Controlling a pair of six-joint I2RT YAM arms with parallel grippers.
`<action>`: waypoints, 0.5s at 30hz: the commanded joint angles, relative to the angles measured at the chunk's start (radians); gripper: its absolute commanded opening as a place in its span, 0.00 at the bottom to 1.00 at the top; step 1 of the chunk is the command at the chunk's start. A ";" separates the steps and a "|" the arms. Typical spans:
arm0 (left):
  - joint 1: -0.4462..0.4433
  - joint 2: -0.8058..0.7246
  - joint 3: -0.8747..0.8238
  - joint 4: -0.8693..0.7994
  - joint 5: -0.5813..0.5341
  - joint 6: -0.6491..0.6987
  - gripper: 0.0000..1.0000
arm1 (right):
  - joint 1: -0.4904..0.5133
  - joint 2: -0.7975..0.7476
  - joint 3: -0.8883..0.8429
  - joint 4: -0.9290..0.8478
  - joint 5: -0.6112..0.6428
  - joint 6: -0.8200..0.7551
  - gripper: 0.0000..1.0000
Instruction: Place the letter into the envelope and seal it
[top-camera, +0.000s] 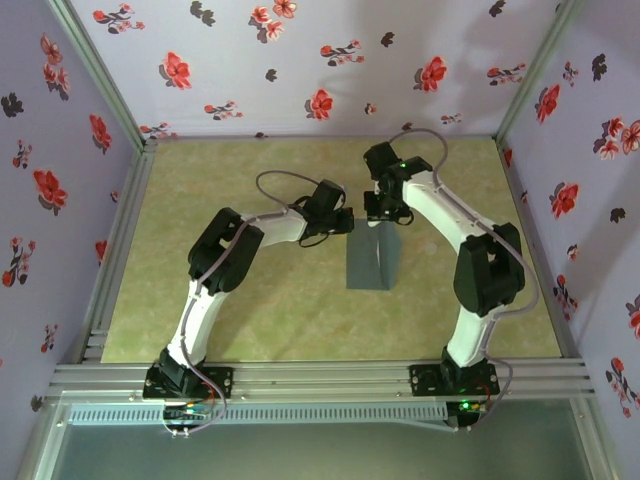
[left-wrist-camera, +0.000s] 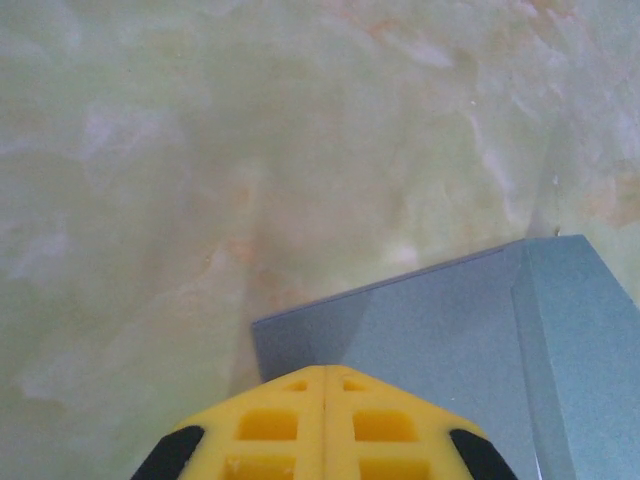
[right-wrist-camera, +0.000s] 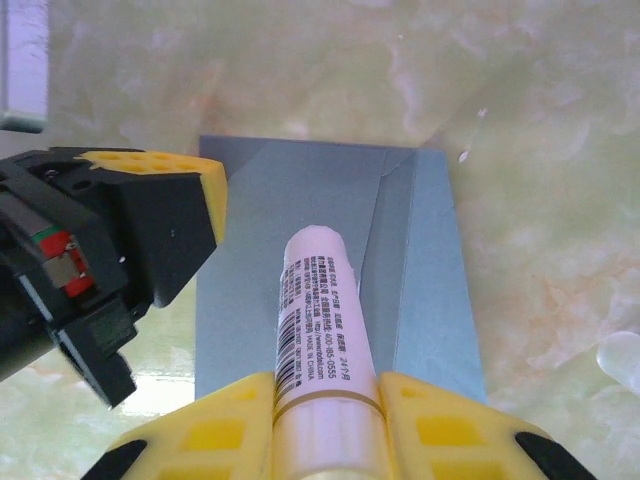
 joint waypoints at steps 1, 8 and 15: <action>-0.006 0.037 -0.055 -0.175 -0.061 -0.020 0.00 | -0.001 -0.039 -0.009 -0.048 -0.014 0.013 0.00; -0.006 0.033 -0.055 -0.188 -0.080 -0.036 0.00 | 0.059 -0.086 -0.087 -0.083 -0.011 0.026 0.00; -0.006 0.031 -0.050 -0.189 -0.080 -0.046 0.00 | 0.120 -0.105 -0.160 -0.086 -0.010 0.062 0.00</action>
